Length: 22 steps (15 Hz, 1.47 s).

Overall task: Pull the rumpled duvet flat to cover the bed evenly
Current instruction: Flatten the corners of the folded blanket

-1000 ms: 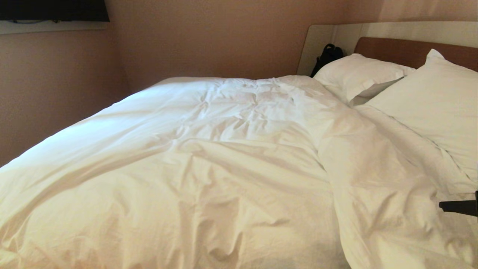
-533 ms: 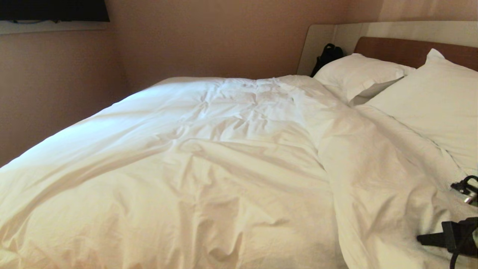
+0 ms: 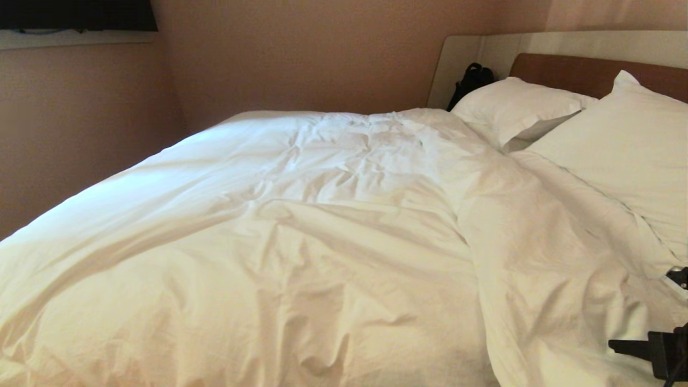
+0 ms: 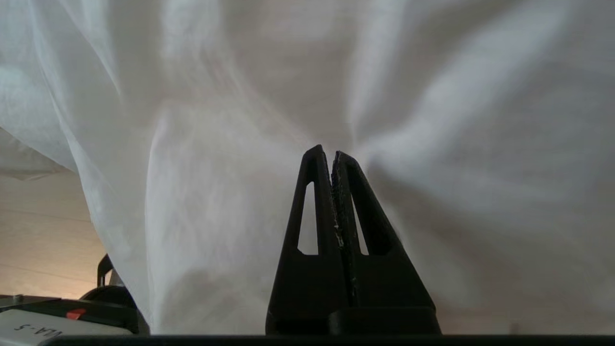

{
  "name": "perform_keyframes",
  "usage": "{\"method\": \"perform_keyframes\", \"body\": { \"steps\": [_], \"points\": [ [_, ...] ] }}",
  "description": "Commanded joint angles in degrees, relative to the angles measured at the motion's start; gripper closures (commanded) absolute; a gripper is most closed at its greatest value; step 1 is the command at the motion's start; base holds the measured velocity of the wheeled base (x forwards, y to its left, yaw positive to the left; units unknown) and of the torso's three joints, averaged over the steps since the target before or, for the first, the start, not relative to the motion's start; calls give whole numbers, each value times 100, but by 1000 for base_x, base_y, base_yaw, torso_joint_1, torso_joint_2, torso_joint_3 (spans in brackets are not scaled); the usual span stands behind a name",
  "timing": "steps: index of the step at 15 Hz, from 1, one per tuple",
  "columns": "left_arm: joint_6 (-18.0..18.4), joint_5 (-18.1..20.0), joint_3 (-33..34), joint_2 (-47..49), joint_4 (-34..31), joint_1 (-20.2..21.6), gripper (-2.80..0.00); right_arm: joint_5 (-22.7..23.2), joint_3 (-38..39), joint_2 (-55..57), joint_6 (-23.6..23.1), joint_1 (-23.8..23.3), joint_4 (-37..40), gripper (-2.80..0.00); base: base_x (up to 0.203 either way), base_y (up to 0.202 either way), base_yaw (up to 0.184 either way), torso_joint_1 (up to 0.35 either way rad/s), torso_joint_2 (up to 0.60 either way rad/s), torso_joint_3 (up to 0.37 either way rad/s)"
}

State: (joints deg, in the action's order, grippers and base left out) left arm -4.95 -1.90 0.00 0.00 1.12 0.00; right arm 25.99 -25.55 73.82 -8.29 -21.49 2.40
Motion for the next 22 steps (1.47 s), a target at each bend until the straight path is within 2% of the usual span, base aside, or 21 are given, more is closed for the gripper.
{"method": "perform_keyframes", "body": {
  "steps": [1, 3, 7, 11, 14, 22],
  "points": [
    [-6, -3, 0, 0, -6, 0, 0, -26, 3, -91, -9, 5, 1172, 0, 0, 0, 0, 0, 0, 0],
    [-6, -3, 0, 0, 2, 0, 0, -284, 145, -65, -58, 5, 1361, 0, 0, 0, 0, 0, 0, 0],
    [-6, -3, 0, 0, 2, 0, 0, -333, 603, -112, -102, 7, 1376, 0, 0, 0, 0, 0, 0, 0],
    [-6, -3, 0, 0, 2, 0, 0, -517, 1029, -724, -433, 13, 1690, 0, 0, 0, 0, 0, 0, 0],
    [-6, -3, 0, 0, 2, 0, 0, -530, 1010, -1119, -479, 31, 2320, 0, 0, 0, 0, 0, 0, 0],
    [-6, -3, 0, 0, 2, 0, 0, -476, 1008, -927, -532, 190, 2386, 0, 0, 0, 0, 0, 0, 0]
  ]
}}
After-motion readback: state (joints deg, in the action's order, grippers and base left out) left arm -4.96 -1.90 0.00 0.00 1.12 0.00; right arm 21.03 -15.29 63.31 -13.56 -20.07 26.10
